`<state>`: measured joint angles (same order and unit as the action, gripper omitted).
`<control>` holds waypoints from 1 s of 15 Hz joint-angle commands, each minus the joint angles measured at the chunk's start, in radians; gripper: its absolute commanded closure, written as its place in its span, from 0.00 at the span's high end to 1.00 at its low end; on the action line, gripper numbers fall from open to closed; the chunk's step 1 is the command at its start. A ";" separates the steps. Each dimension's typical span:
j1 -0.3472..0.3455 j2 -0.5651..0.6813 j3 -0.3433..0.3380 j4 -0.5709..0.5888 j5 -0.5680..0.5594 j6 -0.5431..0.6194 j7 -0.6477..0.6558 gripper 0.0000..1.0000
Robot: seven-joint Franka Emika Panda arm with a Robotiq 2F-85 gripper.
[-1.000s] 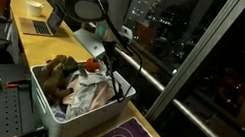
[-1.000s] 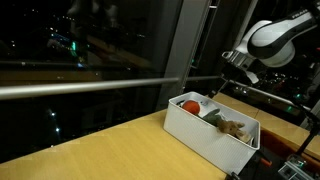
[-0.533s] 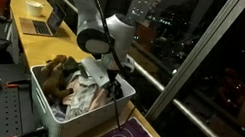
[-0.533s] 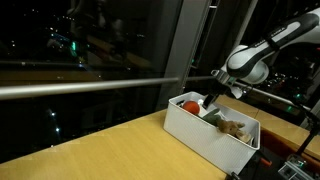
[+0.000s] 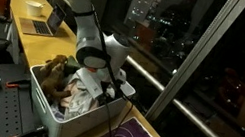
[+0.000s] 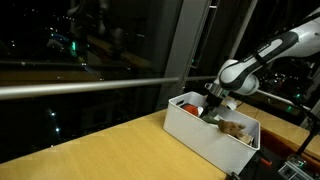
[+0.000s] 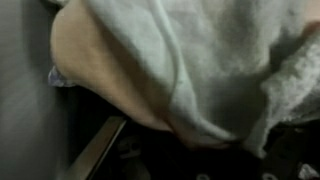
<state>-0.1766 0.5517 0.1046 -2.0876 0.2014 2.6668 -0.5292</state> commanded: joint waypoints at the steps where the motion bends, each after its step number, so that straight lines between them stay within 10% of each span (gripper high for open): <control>1: -0.055 -0.050 0.046 -0.024 -0.012 -0.069 -0.024 0.37; 6: -0.116 -0.200 0.043 -0.088 0.037 -0.160 -0.082 0.02; 15: -0.039 -0.565 -0.047 -0.075 0.056 -0.434 -0.131 0.05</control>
<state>-0.2796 0.1212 0.0963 -2.1637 0.2545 2.3237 -0.6477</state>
